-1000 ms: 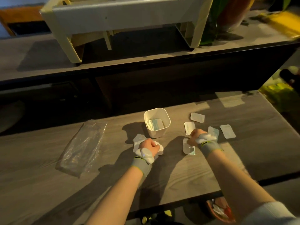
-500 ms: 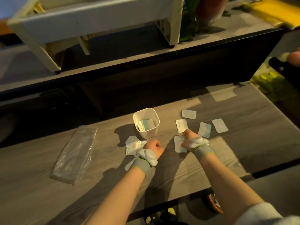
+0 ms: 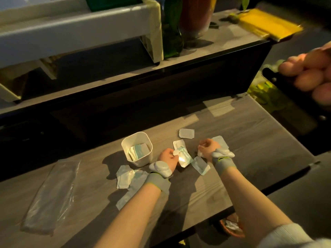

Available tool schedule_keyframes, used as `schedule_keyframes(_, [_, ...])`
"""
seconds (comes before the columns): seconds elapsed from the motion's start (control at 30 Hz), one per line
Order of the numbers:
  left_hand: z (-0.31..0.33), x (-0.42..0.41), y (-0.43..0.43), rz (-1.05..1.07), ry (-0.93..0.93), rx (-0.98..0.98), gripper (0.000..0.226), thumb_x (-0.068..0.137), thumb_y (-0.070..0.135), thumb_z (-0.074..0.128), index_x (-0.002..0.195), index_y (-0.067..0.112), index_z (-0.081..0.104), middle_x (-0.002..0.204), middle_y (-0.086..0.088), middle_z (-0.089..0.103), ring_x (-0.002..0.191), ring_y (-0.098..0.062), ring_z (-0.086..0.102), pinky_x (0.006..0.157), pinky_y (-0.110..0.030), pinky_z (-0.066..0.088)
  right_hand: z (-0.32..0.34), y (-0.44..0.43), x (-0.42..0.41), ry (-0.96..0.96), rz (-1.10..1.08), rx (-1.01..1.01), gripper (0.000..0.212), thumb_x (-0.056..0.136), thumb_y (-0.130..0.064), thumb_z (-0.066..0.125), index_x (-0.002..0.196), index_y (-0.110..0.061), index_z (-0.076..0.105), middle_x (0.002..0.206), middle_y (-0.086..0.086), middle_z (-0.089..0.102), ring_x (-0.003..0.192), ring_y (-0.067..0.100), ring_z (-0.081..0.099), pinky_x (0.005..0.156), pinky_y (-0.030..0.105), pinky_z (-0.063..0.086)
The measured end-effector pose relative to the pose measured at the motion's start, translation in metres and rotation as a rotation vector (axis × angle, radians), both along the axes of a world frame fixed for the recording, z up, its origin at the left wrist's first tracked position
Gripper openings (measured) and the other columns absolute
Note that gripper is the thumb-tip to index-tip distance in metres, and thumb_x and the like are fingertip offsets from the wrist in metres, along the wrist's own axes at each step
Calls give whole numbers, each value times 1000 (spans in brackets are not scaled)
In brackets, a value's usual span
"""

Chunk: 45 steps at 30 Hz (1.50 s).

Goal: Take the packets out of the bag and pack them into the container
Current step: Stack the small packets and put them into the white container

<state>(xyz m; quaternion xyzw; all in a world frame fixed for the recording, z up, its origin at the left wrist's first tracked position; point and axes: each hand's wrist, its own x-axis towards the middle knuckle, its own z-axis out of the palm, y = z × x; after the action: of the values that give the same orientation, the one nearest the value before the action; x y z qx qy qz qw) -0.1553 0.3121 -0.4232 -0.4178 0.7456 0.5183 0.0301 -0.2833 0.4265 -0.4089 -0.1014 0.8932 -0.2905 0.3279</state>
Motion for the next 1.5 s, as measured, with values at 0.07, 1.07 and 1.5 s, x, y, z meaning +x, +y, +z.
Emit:
schedule_keyframes(0.07, [1,-2,-4,-6,3,2,18,89,11,50,104,4,56,82,-12,60,81,-28,59,73,-37,47,-1,5,-10,54,3,187,41,92,-34,56,126,-12,55,129,11,58,121,31,55,98,35,43])
schedule_keyframes(1.07, [-19,8,-1,58,-16,18,27,89,9,50,114,0,52,87,-10,59,72,-25,57,74,-40,56,-19,31,36,63,25,174,40,81,-21,66,118,-10,59,120,11,64,113,30,59,86,32,50])
schedule_keyframes(1.5, [-7,24,-1,126,53,87,11,92,4,46,101,9,50,74,-4,56,55,-9,52,37,-13,43,4,14,34,-110,-182,-158,26,73,-14,78,78,-18,52,74,1,57,79,23,55,78,39,52])
